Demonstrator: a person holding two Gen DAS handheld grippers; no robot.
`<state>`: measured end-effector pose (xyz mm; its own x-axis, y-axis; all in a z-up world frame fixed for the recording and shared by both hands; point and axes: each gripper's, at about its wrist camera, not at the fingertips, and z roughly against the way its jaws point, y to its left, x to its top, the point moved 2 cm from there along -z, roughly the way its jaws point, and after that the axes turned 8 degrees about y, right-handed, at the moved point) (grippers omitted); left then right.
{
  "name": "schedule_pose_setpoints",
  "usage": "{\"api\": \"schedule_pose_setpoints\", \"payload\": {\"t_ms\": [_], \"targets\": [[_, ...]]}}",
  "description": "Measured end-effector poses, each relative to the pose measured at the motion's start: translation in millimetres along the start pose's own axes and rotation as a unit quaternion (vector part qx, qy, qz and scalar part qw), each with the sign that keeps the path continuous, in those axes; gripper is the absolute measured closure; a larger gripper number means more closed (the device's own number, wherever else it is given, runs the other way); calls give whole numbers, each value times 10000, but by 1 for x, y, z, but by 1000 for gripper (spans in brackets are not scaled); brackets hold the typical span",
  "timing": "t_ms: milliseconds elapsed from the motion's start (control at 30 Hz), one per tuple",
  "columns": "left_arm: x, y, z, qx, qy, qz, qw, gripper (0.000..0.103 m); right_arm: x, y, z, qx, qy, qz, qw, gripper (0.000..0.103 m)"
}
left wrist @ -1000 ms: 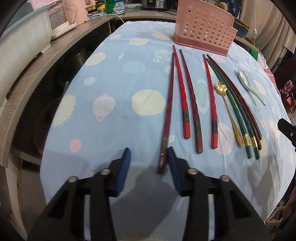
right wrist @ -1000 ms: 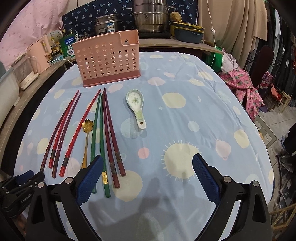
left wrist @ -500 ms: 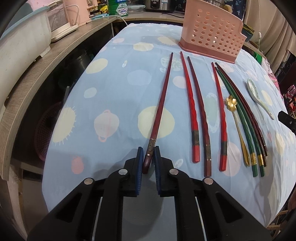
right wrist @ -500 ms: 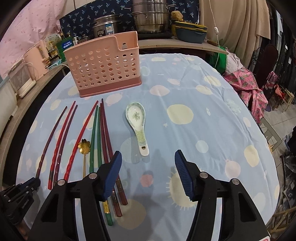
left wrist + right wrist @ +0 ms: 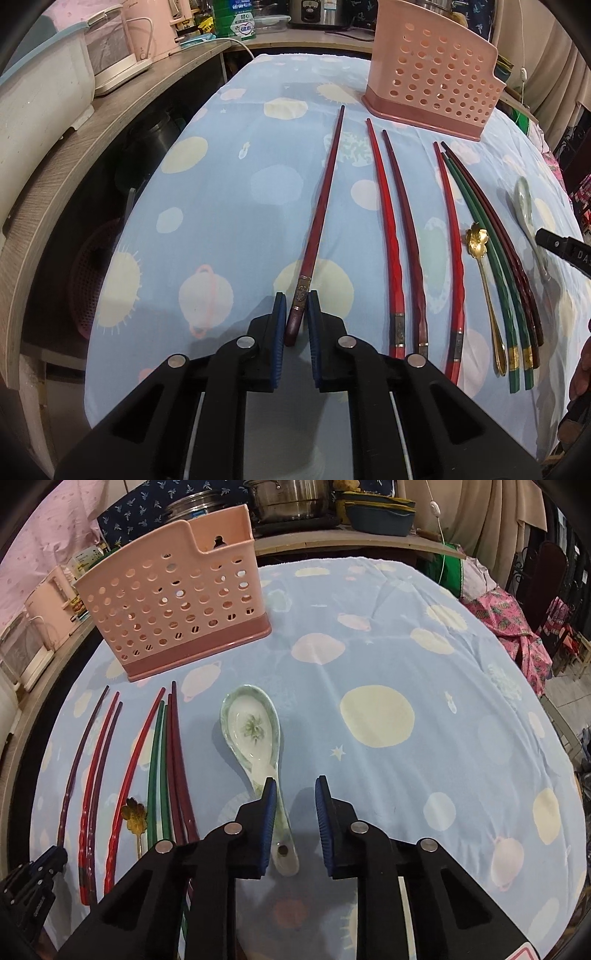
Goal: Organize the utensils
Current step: 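Close the right tool on the white ceramic spoon handle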
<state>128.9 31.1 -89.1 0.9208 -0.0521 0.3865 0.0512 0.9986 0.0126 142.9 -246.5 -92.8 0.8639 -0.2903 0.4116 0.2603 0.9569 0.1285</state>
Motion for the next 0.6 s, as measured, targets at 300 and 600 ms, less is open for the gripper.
{"api": "schedule_pose_setpoints", "payload": {"t_ms": [300, 600], "targets": [[0, -2, -1, 64, -56, -23, 10000, 92, -5, 8, -2, 238, 19, 118, 9996, 85], [-1, -2, 0, 68, -63, -25, 10000, 92, -12, 14, -4, 221, 73, 233, 9995, 91]]}}
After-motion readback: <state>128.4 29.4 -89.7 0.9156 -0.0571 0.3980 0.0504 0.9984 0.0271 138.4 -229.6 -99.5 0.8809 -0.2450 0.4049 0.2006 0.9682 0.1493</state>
